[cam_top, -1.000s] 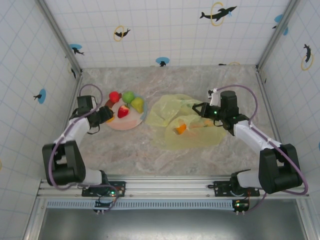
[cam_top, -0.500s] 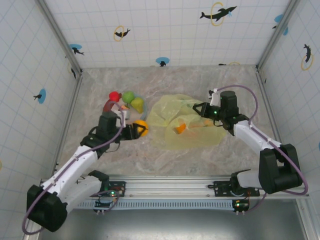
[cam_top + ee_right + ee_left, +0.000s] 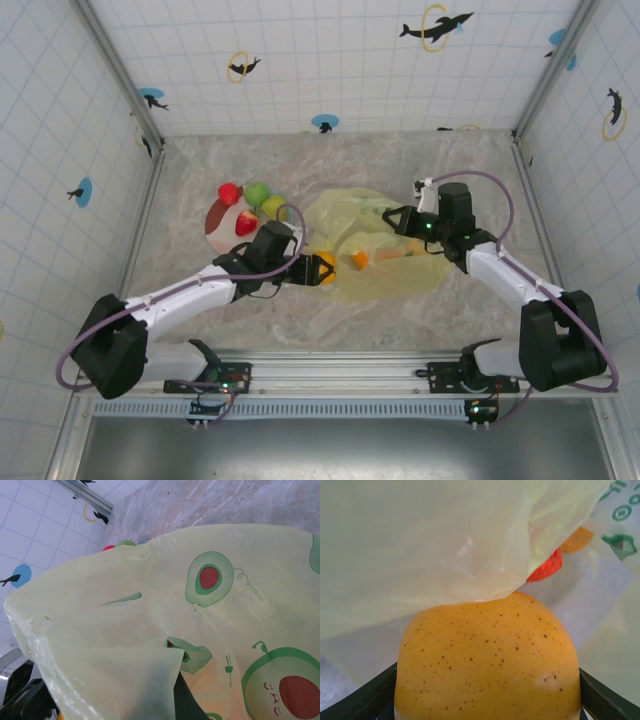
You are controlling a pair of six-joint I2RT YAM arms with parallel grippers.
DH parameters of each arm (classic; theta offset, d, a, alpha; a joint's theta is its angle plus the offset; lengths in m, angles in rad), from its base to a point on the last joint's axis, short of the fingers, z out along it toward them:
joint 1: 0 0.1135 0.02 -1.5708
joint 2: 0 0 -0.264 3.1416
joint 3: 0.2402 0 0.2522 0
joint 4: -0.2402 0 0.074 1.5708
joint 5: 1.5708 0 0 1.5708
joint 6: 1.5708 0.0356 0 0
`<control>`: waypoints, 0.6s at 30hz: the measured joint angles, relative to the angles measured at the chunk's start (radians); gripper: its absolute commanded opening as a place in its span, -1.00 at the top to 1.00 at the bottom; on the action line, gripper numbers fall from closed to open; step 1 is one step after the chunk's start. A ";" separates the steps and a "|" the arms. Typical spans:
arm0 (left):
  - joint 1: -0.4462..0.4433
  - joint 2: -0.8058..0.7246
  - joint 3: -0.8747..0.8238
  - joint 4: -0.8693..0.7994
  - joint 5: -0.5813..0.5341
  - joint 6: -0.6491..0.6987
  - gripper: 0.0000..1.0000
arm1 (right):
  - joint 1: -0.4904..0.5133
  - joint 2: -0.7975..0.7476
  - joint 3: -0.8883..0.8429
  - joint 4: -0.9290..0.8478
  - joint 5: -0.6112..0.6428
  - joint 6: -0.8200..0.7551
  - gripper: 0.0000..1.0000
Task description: Place the fruits into the plastic bag
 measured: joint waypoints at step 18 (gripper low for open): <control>-0.082 0.297 0.194 0.338 -0.088 -0.072 -0.27 | 0.045 0.003 0.000 0.016 -0.055 0.029 1.00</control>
